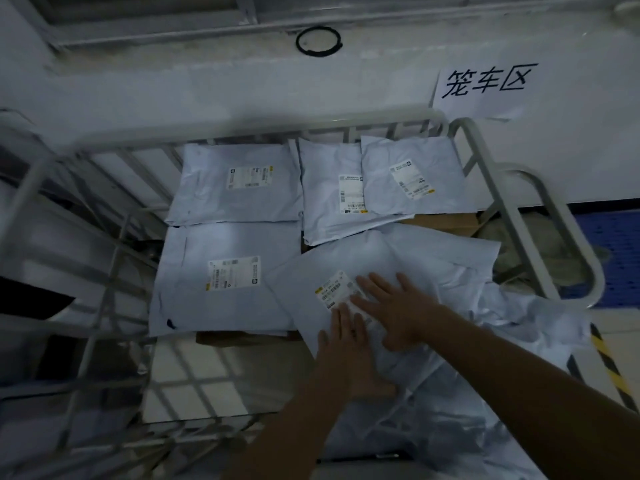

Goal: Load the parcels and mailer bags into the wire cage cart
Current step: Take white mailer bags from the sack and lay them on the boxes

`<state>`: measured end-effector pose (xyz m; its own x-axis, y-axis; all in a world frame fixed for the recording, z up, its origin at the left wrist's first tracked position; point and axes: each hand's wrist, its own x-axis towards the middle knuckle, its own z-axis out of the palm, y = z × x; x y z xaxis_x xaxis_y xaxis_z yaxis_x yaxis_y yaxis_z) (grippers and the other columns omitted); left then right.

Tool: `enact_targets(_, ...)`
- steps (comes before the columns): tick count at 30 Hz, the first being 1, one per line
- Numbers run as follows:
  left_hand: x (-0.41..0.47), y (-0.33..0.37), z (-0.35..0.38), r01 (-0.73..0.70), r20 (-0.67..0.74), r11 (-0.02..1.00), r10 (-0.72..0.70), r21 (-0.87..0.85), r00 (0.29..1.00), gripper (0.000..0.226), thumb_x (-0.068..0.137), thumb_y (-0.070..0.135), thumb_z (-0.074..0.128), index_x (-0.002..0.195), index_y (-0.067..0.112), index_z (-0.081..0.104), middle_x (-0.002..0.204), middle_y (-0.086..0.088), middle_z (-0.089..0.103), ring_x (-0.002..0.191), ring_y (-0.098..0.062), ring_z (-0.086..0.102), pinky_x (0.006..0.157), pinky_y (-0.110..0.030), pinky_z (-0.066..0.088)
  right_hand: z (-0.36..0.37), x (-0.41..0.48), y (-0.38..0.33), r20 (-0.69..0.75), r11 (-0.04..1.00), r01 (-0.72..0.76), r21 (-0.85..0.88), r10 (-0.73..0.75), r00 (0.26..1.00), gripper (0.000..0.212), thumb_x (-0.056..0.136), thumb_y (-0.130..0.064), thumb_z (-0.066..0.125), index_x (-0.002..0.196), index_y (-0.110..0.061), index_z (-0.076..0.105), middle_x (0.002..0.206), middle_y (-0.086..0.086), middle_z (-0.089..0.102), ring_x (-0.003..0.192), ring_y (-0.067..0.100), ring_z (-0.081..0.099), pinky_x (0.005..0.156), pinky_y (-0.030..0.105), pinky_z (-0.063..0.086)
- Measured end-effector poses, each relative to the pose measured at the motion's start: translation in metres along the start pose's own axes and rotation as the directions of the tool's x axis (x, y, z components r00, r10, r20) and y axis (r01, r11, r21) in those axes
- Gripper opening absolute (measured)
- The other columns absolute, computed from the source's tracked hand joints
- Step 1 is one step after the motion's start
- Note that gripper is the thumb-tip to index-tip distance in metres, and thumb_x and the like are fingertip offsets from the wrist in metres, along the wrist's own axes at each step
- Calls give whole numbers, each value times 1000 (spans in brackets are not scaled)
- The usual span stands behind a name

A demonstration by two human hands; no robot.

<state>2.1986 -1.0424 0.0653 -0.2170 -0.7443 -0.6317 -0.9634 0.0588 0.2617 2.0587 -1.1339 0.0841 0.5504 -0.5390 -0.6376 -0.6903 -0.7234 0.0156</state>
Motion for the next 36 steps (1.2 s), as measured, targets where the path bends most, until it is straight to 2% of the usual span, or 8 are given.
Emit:
enact_targets(8,-25,17,23,-42,-152,988,65,149,986,141,66,82,61,154,-8,-3,158,-31,-14,148,-47,-13,112,-70,5,10,-4,-5,47,997,17,-77,-14,999,135,64,-83,67,156,-32,-19,160,12,-32,150,32,-23,116,64,-3)
enact_targets(14,-13,-15,17,-21,-216,962,82,271,973,54,84,39,42,114,10,76,125,-15,68,118,-29,64,84,-49,58,13,4,-15,-70,998,-59,28,61,996,114,77,-84,50,158,-30,-9,165,11,-21,153,32,-13,119,61,5)
enact_targets(19,-13,-37,2,37,-249,975,20,221,968,87,93,51,57,152,-4,27,160,-20,11,151,-34,16,113,-60,29,7,11,-28,-69,995,-90,43,93,993,85,94,-73,29,160,-29,-1,165,13,-17,153,34,-10,119,60,8)
enact_targets(22,-10,-38,-13,134,-336,983,-85,126,938,100,77,64,72,145,-4,43,153,-27,37,142,-36,39,105,-55,42,3,18,-27,-67,993,-85,83,91,994,74,97,-69,24,159,-34,5,167,11,-11,154,33,-5,118,60,11)
enact_targets(26,-4,-37,-32,70,-326,993,-37,90,945,84,101,42,47,157,1,0,165,-20,0,153,-34,3,120,-51,16,-12,18,-13,-47,988,-43,150,50,998,68,102,-62,24,160,-32,7,168,8,-6,154,26,0,119,54,18)
enact_targets(30,-6,-33,-46,9,-360,989,45,147,932,88,98,44,53,157,0,5,165,-21,5,153,-34,8,118,-54,20,-23,16,5,-45,975,-45,215,56,997,70,100,-66,14,160,-30,14,168,4,3,154,24,5,120,50,22)
enact_targets(34,-13,-27,-55,61,-438,960,68,274,896,86,88,47,60,150,-2,27,154,-24,37,141,-37,40,101,-59,45,-22,25,30,-25,941,-26,338,37,999,132,56,-92,-31,159,-27,19,167,0,16,154,25,9,123,47,15)
enact_targets(36,-11,-24,-63,123,-451,940,35,318,892,88,75,50,72,142,-1,46,141,-22,54,128,-34,55,95,-51,53,-45,13,28,2,901,-78,427,85,996,107,76,-90,-12,159,-28,18,167,0,16,154,24,10,124,43,11)
